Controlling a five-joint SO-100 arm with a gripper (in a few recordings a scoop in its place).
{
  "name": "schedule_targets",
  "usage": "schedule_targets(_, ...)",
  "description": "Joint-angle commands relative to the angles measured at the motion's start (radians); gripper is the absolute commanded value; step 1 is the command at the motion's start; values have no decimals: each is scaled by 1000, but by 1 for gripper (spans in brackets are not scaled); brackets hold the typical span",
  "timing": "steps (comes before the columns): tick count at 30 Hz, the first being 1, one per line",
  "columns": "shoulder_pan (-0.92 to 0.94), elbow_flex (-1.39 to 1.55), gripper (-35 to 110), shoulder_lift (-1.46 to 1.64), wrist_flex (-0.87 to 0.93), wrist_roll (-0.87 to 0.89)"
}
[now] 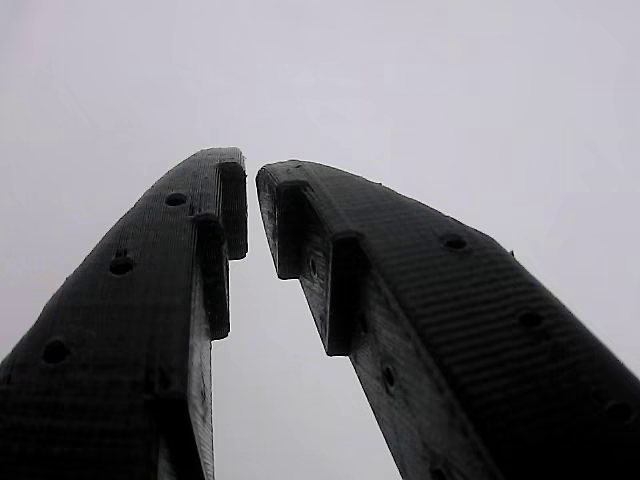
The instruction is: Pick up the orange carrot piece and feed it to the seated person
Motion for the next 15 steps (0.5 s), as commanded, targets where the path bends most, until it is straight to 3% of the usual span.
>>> schedule_targets(1,-107,34,-3,189,-15,132)
schedule_targets(8,-360,167,-3,426,-15,330)
schedule_targets(15,-495,359,-3,672,-15,354)
